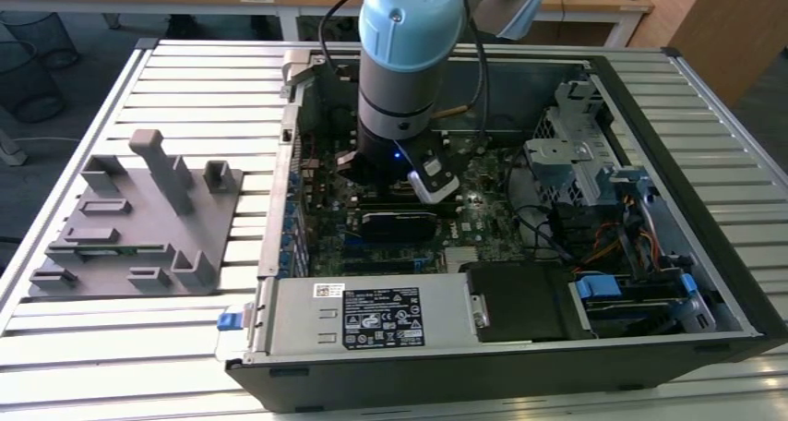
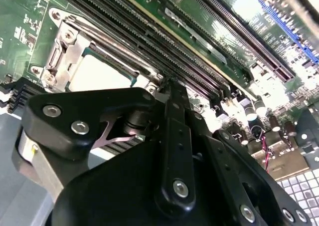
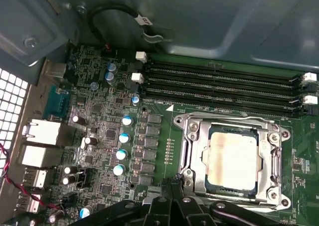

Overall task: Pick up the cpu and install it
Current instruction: 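Install the second cpu locking lever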

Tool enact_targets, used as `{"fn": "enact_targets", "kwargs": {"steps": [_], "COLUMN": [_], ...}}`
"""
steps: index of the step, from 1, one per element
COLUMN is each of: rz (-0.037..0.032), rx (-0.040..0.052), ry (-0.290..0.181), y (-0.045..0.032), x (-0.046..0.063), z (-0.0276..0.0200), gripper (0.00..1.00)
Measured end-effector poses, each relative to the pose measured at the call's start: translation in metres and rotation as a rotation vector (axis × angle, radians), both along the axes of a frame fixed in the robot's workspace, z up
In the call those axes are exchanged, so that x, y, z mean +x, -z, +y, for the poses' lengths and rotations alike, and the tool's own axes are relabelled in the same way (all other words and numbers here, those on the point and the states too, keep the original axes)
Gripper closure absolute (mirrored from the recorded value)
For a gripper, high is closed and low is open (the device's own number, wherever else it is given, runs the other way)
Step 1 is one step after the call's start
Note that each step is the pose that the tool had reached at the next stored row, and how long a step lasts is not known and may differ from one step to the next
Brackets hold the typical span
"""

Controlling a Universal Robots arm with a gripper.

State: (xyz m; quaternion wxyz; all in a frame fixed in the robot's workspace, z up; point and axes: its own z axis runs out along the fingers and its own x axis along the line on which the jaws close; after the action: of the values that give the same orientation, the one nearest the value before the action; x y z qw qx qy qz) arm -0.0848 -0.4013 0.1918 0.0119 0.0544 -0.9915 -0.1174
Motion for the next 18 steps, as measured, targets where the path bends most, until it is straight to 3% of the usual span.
{"fn": "enact_targets", "kwargs": {"steps": [4, 14, 18], "rz": [0.0003, 0.0001, -0.0001], "rx": [-0.0063, -0.0060, -0.0058], "ry": [0.000, 0.000, 0.000], "y": [-0.0007, -0.0148, -0.0155], "x": [0.000, 0.000, 0.000], "z": [0.0001, 0.0002, 0.0003], "gripper": [0.89, 0.89, 0.89]}}
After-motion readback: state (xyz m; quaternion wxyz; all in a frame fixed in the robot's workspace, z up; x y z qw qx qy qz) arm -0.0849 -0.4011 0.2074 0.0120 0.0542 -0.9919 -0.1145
